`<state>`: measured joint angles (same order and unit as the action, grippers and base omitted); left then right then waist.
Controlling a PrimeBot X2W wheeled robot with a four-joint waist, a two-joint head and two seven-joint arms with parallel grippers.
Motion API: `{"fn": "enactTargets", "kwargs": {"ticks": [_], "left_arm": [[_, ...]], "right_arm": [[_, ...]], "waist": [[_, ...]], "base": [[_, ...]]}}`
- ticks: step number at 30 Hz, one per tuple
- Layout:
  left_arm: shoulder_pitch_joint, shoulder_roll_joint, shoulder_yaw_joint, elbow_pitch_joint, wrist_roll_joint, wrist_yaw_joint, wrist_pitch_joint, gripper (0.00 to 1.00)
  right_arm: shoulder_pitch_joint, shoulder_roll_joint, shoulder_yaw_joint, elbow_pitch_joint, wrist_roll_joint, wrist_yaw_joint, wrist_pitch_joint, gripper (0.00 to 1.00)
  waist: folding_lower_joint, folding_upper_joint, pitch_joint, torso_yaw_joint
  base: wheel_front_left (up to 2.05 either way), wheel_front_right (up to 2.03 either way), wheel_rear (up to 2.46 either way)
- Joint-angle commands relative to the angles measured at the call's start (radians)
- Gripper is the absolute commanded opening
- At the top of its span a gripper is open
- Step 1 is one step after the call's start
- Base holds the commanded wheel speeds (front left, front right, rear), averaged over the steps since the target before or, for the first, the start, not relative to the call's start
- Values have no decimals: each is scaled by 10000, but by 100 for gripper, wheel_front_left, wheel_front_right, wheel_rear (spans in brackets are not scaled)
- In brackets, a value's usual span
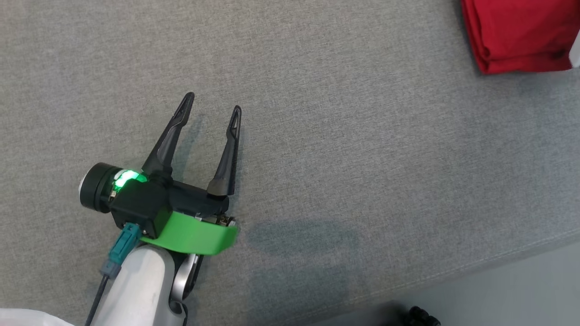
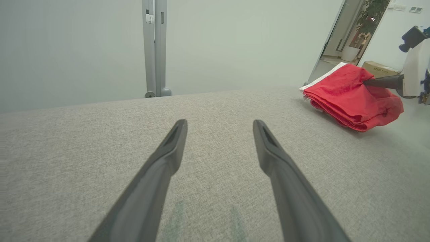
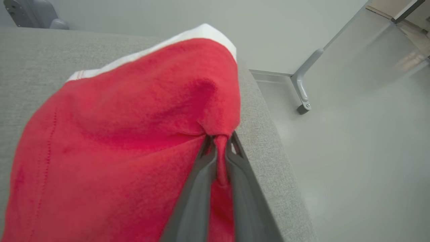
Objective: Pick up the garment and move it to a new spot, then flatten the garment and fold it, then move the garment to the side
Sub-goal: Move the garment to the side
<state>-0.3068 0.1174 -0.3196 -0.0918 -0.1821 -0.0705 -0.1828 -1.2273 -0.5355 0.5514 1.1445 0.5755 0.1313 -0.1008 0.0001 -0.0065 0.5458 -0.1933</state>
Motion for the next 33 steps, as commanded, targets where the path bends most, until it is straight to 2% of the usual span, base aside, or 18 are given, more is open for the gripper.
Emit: {"fn": "enactTargets", "kwargs": {"ticks": [1, 11, 12, 13, 14, 21, 33], "left_arm": [[56, 104, -2, -143, 83, 58, 72, 100], [242, 305, 0, -592, 107, 185, 306, 100], [238, 319, -13, -608, 112, 194, 319, 100], [236, 332, -24, -624, 115, 205, 341, 100], [235, 342, -36, -635, 115, 214, 359, 100], [349, 413, -81, -663, 52, 269, 418, 100], [521, 380, 60, -315, -240, 383, 133, 100]], "right_arm": [[-235, -117, 33, 207, -216, -10, -125, 0], [-1059, -377, 11, 1255, -1443, -13, -834, 0], [-1129, -460, -17, 1309, -1646, -13, -1001, 25], [-1191, -511, -100, 1348, -1846, -13, -1136, 55], [-1204, -523, -208, 1385, -2032, -13, -1242, 100], [-802, -477, -1380, 1457, -3055, -13, -1484, 100], [-338, 385, -3346, 1222, -4324, -13, -1650, 100]], "waist": [[-1, 65, 378, 392], [-1, 65, 636, 583], [-1, 65, 647, 587], [-1, 65, 654, 587], [-1, 65, 652, 584], [-1, 65, 485, 473], [-1, 65, -437, 474]], "base": [[0, 0, 0], [0, 0, 0], [0, 0, 0], [0, 0, 0], [0, 0, 0], [0, 0, 0], [0, 0, 0]]}}
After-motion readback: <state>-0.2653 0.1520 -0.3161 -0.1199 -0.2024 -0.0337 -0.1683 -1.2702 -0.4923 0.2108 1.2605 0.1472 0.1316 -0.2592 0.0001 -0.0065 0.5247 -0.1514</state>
